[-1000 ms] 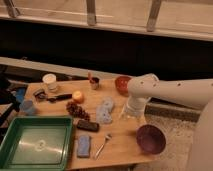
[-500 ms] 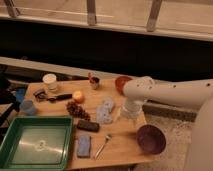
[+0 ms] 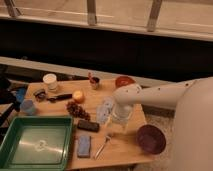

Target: Place fork in red bowl

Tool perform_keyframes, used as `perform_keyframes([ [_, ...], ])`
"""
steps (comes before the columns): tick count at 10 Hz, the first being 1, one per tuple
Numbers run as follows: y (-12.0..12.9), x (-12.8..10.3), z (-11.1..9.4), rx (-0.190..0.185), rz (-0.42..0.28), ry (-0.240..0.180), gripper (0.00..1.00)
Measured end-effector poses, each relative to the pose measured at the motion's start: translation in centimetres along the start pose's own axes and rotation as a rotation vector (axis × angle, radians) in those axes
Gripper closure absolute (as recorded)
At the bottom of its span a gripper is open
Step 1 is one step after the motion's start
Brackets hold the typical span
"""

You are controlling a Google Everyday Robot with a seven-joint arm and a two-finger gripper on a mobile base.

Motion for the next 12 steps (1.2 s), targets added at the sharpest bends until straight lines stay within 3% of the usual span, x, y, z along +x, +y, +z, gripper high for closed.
perform_keyframes([
  [4,0.4,-0.2,2.8,0.005,-0.004,0.068,0.33],
  [6,0.0,-0.8,3.8,0.011,0.062,0.083,0.4],
  [8,-0.5,-1.3,4.2,0.025,0.139,0.081,0.62],
  [11,-0.7,-1.3,3.9,0.027,0.136,0.081,0.92],
  [12,-0.5,-1.6,3.9,0.025,0.127,0.073,0.98],
])
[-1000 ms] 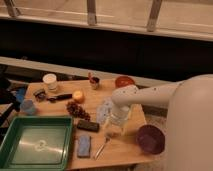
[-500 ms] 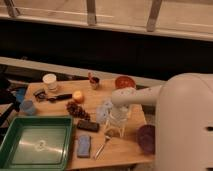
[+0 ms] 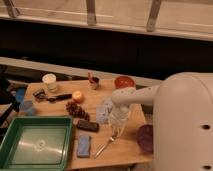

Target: Place fork in red bowl

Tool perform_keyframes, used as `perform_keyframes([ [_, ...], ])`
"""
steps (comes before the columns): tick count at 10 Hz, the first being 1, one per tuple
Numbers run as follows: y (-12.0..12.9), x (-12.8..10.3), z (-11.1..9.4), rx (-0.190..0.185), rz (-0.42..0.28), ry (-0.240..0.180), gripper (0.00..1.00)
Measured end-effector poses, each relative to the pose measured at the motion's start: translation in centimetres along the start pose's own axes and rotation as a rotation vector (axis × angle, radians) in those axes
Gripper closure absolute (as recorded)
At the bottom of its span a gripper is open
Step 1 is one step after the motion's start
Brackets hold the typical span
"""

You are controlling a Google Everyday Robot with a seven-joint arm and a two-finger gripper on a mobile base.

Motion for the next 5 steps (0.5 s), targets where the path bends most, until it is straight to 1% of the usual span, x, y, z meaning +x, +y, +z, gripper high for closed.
perform_keyframes([
  [1,0.1,0.1,0.0,0.0,-0.003,0.001,1.0],
  [2,-0.1,-0.1,0.1,0.004,0.014,-0.005,1.0],
  [3,-0.2,-0.3,-0.1,0.003,0.025,-0.019,1.0],
  [4,-0.1,-0.5,-0.6,-0.003,0.029,-0.033,1.0],
  [5,-0.2,-0.8,-1.6,-0.004,0.032,-0.054,1.0],
])
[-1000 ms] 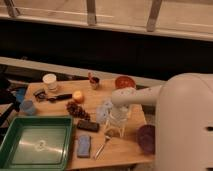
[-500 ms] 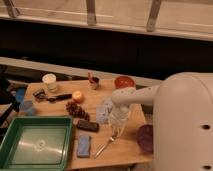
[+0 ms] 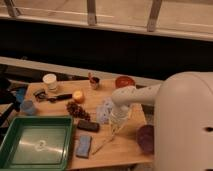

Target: Place fork in red bowl

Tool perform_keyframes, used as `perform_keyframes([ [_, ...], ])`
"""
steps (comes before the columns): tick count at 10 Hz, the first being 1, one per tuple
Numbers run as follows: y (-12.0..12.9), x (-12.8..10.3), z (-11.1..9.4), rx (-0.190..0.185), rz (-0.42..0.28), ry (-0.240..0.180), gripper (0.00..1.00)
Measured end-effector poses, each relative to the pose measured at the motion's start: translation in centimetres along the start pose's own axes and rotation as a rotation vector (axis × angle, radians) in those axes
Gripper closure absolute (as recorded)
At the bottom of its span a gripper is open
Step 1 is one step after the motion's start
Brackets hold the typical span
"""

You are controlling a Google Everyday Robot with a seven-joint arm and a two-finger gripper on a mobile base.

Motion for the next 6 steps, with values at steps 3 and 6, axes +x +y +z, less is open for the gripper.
perform_keyframes([
  [3,0.2,-1.8,-4.2,-0.001,0.0,-0.098,1.0],
  [6,0.3,-5.7,-10.1,0.003,0.006,-0.218,1.0],
])
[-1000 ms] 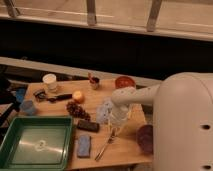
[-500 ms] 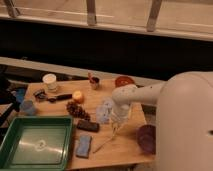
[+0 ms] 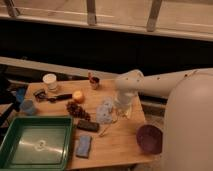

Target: Place fork in red bowl

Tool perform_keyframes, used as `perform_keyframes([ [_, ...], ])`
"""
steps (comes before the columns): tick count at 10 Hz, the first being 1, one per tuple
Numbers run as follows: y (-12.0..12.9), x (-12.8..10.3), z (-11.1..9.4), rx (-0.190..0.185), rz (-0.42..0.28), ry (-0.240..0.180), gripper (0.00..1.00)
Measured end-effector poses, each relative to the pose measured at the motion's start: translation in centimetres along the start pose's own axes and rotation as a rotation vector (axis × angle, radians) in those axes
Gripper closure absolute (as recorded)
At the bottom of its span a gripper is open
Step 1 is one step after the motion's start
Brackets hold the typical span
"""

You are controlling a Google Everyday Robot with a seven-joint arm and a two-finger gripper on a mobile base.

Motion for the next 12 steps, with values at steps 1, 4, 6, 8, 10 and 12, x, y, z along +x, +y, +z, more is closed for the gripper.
perform_keyframes([
  [1,0.4,-2.2,-2.1,-0.002,0.002,-0.042,1.0],
  [4,2.4,-8.0,-9.1,-0.009,0.001,-0.167,1.0],
  [6,4.0,-10.6,-14.5,-0.037,0.007,-0.263,1.0],
  [8,3.9,-10.9,-14.9,-0.038,0.009,-0.276,1.0],
  [10,4.1,-10.8,-14.9,-0.042,0.009,-0.272,1.0],
  [12,3.9,-10.8,-14.8,-0.039,0.013,-0.272,1.0],
])
